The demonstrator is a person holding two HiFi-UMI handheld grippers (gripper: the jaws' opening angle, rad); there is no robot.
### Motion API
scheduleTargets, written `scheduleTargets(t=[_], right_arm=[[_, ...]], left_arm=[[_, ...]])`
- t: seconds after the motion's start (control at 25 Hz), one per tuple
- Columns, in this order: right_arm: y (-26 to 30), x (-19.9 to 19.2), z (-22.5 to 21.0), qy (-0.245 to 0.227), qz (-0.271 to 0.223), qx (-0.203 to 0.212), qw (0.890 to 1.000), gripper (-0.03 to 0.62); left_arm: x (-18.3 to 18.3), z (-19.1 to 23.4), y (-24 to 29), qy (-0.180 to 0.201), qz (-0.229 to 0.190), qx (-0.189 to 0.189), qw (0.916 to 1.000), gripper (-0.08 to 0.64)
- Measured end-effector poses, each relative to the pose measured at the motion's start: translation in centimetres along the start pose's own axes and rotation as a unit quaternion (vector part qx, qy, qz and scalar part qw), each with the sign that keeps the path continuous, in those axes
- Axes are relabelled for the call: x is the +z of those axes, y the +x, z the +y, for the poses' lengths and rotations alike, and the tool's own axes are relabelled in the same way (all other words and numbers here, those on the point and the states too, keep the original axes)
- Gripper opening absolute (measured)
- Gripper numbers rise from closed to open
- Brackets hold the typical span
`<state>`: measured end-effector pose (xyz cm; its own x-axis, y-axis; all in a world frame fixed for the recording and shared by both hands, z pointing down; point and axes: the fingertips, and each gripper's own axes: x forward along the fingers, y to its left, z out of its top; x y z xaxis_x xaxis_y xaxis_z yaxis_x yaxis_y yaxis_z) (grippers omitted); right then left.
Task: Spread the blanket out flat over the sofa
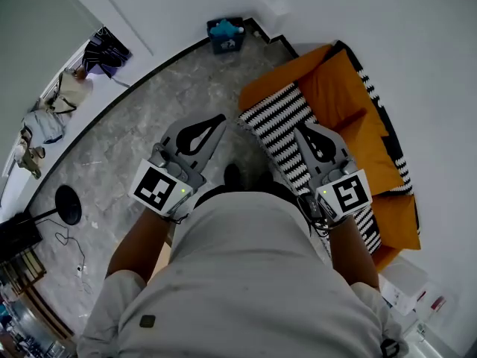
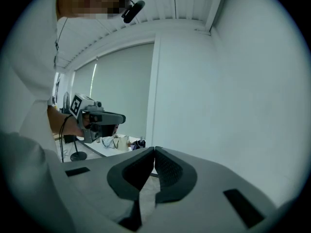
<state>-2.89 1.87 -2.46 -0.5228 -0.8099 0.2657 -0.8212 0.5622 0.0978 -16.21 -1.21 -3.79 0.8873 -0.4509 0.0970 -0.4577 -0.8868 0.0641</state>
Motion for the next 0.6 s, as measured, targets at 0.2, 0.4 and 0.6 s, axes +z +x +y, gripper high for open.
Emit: scheduleTargets(t=[0.2, 0.4, 0.6], right_arm=[[-4.0, -0.7, -0.4, 0.002, 0.004, -0.007, 1.0, 0.029], [-9.2, -1.8, -1.0, 0.017, 0.003, -0.019, 1.0, 0.029], [-15.9, -3.6, -1.3, 0.011, -0.001, -0.018, 1.0, 0.028]], left_arm=[[-0.7, -3.5, 0.8, -0.007, 0.019, -0.016, 0.9997, 0.009], [0.1, -8.0, 1.7, 0.004, -0.005, -0.03, 0.9995, 0.009], [0.4, -14.3, 2.4, 0.009, -0.006, -0.026, 0.9996, 0.009]])
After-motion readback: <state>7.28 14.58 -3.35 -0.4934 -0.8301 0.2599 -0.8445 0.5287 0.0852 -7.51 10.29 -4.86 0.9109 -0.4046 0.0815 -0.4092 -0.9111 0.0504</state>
